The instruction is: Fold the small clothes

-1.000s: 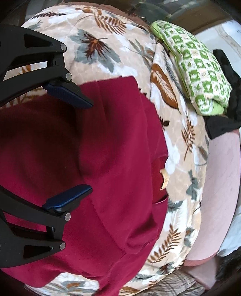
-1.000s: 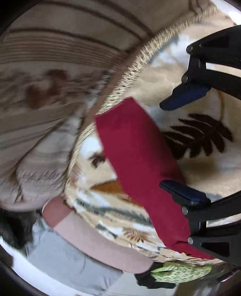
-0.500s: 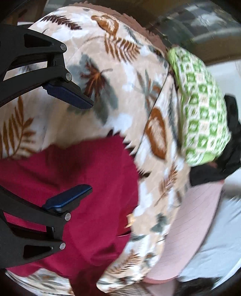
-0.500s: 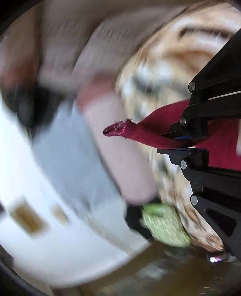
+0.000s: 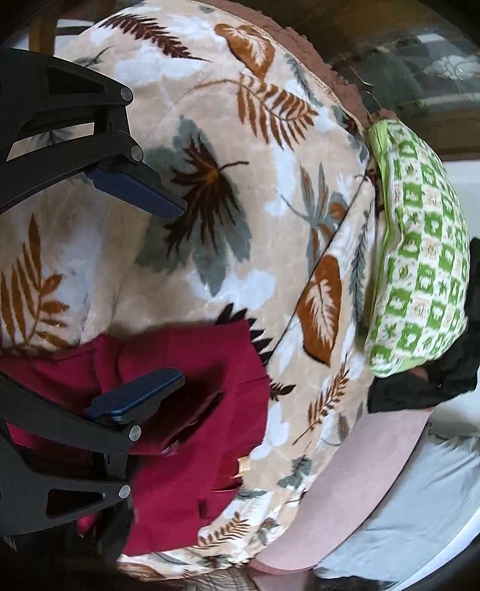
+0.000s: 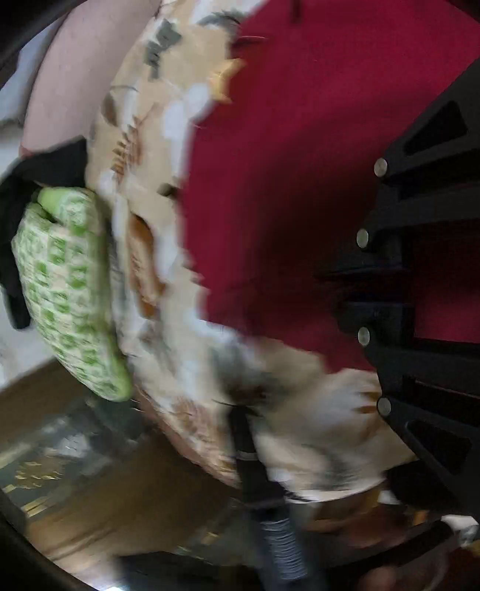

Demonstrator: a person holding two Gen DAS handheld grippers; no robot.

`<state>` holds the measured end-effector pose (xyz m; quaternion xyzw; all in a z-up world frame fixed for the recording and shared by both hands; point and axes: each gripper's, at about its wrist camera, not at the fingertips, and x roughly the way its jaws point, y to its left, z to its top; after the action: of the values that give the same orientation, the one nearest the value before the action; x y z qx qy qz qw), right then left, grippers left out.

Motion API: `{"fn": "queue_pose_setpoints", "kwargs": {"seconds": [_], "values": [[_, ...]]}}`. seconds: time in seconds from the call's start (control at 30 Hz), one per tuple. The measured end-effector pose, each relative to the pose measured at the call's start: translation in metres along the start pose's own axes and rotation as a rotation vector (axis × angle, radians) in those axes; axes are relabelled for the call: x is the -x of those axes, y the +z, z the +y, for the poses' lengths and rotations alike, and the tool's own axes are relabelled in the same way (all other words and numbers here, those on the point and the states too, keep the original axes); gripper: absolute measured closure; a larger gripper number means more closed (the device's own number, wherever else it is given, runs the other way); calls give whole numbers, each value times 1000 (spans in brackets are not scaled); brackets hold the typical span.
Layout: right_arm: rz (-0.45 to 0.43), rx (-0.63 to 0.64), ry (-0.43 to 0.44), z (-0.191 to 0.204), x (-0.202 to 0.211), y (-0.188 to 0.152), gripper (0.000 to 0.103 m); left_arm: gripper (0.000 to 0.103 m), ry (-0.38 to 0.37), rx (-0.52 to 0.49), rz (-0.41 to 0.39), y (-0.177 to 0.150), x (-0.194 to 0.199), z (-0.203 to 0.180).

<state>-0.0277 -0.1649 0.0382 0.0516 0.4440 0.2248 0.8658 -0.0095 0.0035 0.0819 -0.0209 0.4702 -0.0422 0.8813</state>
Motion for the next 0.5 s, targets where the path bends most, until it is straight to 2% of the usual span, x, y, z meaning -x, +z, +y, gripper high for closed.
{"fn": "queue_pose_setpoints", "kwargs": {"seconds": [0.03,0.1,0.13,0.17,0.23,0.27,0.33,0.4,0.5], "values": [[-18,-1,-7,-8,16,-5,71,19,-4,-8,-1,-1,-1,-3],[-81,-47,-56,-36,63,-15,64,19,-29,-12,2,-2,-3,-10],[-114,-85,-97,-54,87,-22,57,19,-40,-8,4,-1,-4,-12],[-153,-144,-173,-83,115,-30,53,19,-53,-3,4,-1,-4,-15],[-179,-241,-311,-128,146,-42,47,19,-73,0,-1,-1,-4,-22],[-176,-292,-374,-151,156,-48,43,19,-75,-6,0,-1,-6,-27],[-156,-396,-448,-195,160,-58,41,19,-66,-24,14,-2,-14,-36],[-112,-491,-438,-229,149,-61,41,19,-42,-45,50,-6,-29,-46],[-74,-554,-324,-252,119,-60,41,19,-14,-74,77,-11,-46,-58]]}}
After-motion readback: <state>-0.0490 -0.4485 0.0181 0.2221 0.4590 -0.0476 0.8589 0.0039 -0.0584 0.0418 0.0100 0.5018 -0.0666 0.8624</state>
